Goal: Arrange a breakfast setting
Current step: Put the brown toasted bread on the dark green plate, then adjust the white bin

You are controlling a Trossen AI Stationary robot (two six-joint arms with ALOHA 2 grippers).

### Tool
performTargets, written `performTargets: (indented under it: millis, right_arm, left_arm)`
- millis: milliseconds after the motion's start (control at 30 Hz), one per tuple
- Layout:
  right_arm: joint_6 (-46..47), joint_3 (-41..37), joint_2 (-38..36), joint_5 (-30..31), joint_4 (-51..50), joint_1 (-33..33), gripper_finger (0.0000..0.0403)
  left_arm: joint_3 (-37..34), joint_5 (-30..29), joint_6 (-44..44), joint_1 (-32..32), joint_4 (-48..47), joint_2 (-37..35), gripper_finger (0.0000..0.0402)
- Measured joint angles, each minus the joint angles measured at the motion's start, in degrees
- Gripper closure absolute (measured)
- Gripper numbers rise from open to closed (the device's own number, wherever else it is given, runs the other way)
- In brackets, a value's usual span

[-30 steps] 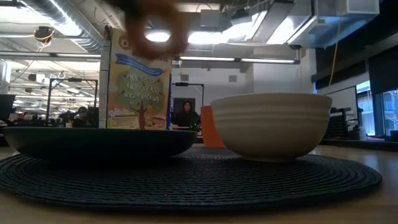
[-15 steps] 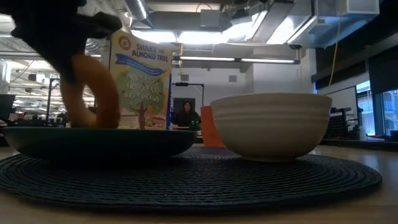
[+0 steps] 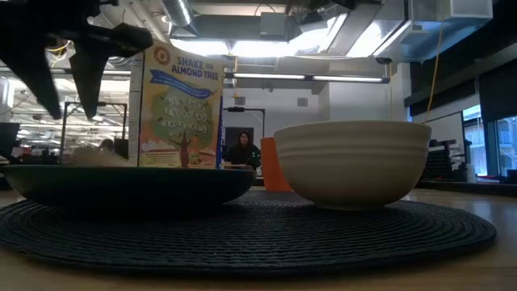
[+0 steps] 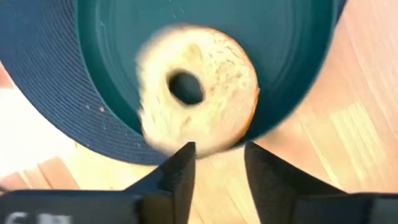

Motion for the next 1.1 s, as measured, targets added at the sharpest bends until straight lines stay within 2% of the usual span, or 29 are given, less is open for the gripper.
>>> performTargets:
  millis: [167, 267, 367, 533, 733, 933, 1100]
  right_arm:
    - [8.6, 0.0, -1.1, 0.0, -7.0, -2.9, 0.0237]
    - [12.6, 0.0, -1.0, 0.6, -13.1, -5.1, 0.0237]
    - [15.2, 0.0, -1.0, 3.4, -15.1, -7.7, 0.0237]
    - [15.9, 0.0, -1.0, 7.1, -13.7, -14.4, 0.0237]
    - [15.7, 0.0, -1.8, 6.0, -16.6, -20.1, 0.0237]
    - [15.7, 0.0, -5.8, 6.0, -20.1, -22.0, 0.0237]
    - [17.0, 0.0, -8.9, 8.8, -20.7, -22.3, 0.0237]
  left_arm:
    - [2.3, 0.9, -8.2, 0.0, -4.6, 0.0, 0.0220]
    - [6.0, -1.8, -16.3, 0.7, -5.3, 0.0, 0.0208]
    - [11.1, -4.9, -19.1, 3.3, -4.1, 0.0, 0.0207]
    - [19.6, -8.3, -19.5, 12.9, 4.5, 0.0, 0.0208]
    - [26.1, -4.0, -21.1, 28.3, 18.4, 2.6, 0.0208]
    - [35.8, -1.0, -22.5, 40.6, 24.1, 11.9, 0.0208]
    - [46.1, -0.4, -22.4, 46.0, 23.8, 22.8, 0.0208]
